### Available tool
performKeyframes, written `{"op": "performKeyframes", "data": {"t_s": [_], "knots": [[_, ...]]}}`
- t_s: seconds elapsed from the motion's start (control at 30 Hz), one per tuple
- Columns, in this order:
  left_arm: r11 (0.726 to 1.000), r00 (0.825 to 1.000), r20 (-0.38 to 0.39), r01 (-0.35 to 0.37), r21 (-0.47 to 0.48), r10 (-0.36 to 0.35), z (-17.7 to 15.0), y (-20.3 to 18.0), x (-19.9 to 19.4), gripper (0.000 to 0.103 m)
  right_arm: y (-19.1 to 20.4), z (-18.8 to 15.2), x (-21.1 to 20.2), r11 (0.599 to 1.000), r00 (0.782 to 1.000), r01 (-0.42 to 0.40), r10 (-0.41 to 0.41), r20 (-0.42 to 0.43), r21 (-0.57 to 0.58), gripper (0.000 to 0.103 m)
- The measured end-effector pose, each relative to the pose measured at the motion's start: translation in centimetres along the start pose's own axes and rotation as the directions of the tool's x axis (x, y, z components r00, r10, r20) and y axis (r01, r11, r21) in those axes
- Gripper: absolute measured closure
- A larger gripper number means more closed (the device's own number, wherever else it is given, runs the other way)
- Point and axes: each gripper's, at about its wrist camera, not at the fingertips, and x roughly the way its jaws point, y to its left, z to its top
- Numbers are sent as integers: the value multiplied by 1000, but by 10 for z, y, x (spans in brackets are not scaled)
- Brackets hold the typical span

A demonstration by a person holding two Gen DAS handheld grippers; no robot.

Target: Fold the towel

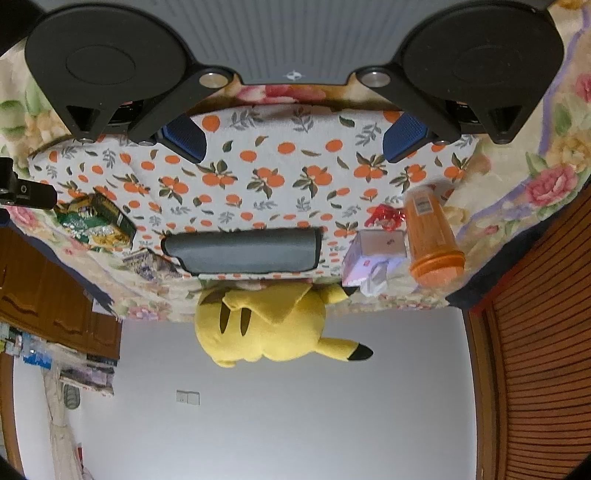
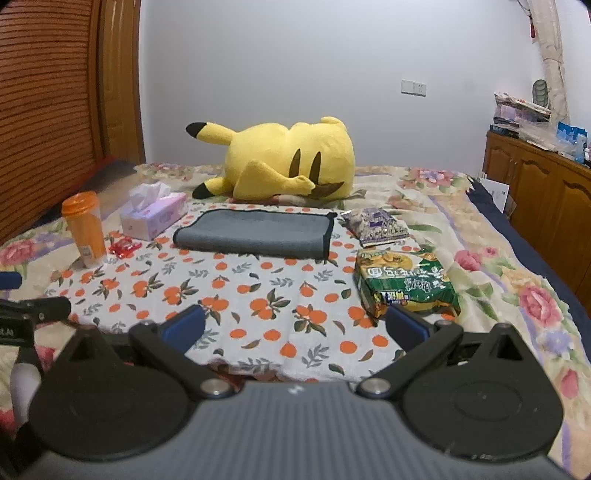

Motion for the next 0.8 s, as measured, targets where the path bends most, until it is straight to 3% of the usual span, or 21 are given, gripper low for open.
{"op": "performKeyframes", "data": {"t_s": [0.33, 0.8], "knots": [[1000, 997, 82, 2, -13, -1, 3, 2, -11, 0, -2, 0, -12, 1000, 996, -1, -1, 84, 23, 0], [1000, 994, 113, -1, -13, 2, 3, 2, -16, 0, -6, -2, -17, 999, 992, 0, -4, 124, 34, 0]]}}
